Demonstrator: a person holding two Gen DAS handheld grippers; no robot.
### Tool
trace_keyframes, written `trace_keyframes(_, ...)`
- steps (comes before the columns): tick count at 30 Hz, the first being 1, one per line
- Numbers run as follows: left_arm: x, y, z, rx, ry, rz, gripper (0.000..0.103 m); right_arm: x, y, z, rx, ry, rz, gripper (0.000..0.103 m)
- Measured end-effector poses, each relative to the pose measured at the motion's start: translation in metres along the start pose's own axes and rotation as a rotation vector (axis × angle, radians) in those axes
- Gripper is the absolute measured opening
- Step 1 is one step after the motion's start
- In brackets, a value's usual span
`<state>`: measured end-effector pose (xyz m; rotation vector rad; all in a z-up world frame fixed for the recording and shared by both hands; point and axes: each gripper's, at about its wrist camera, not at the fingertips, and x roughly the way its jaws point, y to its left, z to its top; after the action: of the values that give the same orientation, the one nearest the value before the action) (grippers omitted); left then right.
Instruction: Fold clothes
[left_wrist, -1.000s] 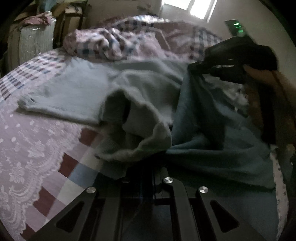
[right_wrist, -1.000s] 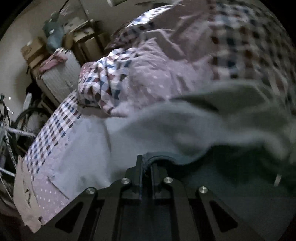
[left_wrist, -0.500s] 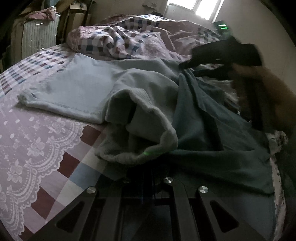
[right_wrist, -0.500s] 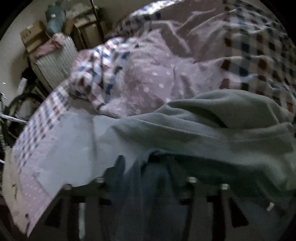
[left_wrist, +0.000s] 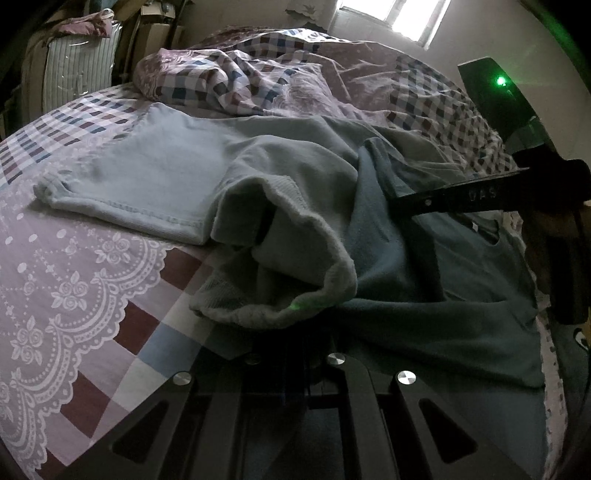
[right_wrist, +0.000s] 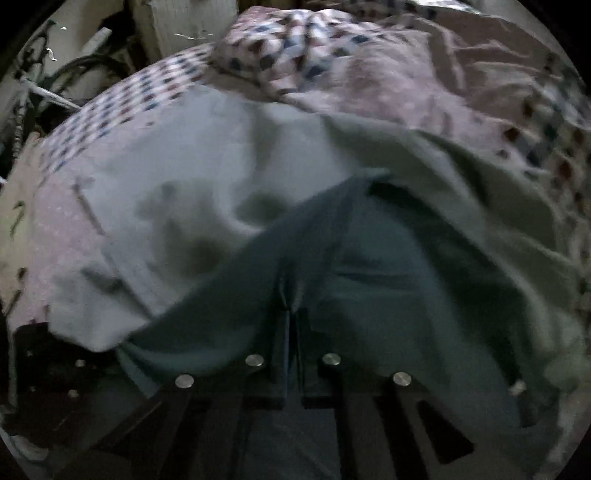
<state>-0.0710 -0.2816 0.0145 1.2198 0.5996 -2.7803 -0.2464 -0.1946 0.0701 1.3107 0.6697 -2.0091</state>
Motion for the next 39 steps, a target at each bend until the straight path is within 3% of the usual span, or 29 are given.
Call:
trace_keyframes(2,0.000,-0.001,0.000,0.003,-0.001,0.003,0.004,-0.008,-0.013,0.003,0.028,-0.024,-0.004,0.000)
trace_keyframes(7,0.001,-0.001,-0.001,0.003,0.006,0.009,0.004,-0.015,-0.045,0.012,0.110,-0.057,-0.183,0.000)
trace_keyframes(8,0.001,-0.002,-0.001,0.005,0.008,0.012,0.004,-0.017,-0.050,0.008,0.129,-0.055,-0.155,0.004)
trace_keyframes(10,0.001,-0.001,-0.001,0.002,0.009,0.009,0.004,-0.016,-0.047,-0.004,0.093,-0.023,-0.005,0.005)
trace_keyframes(11,0.002,-0.001,-0.001,0.000,0.010,0.006,0.005,-0.015,-0.045,-0.009,0.074,-0.006,0.072,0.015)
trace_keyframes(13,0.002,0.000,-0.001,0.000,0.013,0.001,0.005,-0.011,-0.040,-0.028,0.014,0.045,0.112,0.030)
trace_keyframes(15,0.002,0.001,-0.001,-0.001,0.014,-0.001,0.005,-0.008,-0.039,-0.048,-0.018,0.088,0.169,0.030)
trace_keyframes(23,0.002,0.001,-0.001,0.000,0.014,0.000,0.005,-0.013,-0.040,-0.101,-0.139,0.113,0.131,0.031)
trace_keyframes(30,0.004,-0.001,-0.003,0.010,0.014,0.012,0.005,-0.024,-0.012,-0.116,-0.328,0.055,0.038,0.030)
trace_keyframes(34,0.005,-0.002,-0.003,0.016,0.014,0.020,0.005,-0.030,-0.013,-0.119,-0.360,0.034,0.070,0.030)
trace_keyframes(36,0.006,-0.003,-0.003,0.022,0.014,0.027,0.005,-0.022,-0.014,-0.118,-0.371,0.060,0.055,0.029)
trace_keyframes(37,0.006,-0.003,-0.003,0.022,0.015,0.027,0.005,-0.021,-0.015,-0.117,-0.372,0.058,0.051,0.023)
trace_keyframes(38,0.007,-0.002,-0.003,0.022,0.016,0.026,0.005,-0.024,-0.017,-0.116,-0.377,0.035,0.024,0.000)
trace_keyframes(39,0.007,-0.002,-0.002,0.020,0.016,0.025,0.005,-0.026,-0.020,-0.115,-0.368,0.022,-0.011,0.000)
